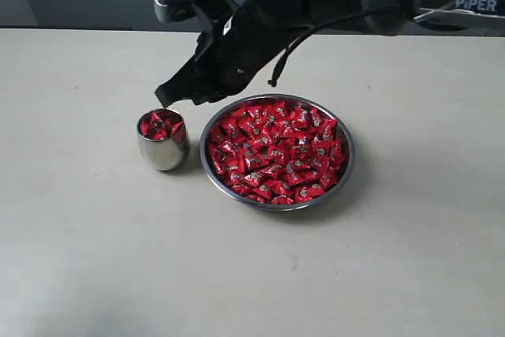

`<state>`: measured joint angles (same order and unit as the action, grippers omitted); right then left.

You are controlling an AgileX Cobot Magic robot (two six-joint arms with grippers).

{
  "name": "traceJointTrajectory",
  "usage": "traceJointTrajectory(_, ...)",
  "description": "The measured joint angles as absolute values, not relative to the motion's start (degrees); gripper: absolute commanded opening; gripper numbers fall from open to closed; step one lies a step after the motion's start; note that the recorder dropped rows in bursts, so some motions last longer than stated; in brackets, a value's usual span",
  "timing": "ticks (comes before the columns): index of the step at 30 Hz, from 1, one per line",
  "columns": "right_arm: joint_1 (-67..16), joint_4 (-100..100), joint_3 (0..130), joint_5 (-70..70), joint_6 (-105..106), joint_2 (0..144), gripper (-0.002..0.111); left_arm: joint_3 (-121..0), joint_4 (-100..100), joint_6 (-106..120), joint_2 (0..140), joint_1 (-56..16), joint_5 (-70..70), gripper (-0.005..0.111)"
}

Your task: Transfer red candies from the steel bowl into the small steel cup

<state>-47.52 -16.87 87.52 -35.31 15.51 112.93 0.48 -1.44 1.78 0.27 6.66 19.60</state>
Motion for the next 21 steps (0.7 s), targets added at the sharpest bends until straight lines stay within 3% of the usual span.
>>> traceJointTrajectory(8,-47.52,0.83,79.02,-41.10,1.15,101.64,-0.001,0.48,-1.44,1.78,0.27,6.66,19.60,0.000)
traceJointTrajectory(21,-47.52,6.72,56.30,-41.46,-3.20,69.64,-0.001,0.48,-1.44,1.78,0.27,6.66,19.60,0.000)
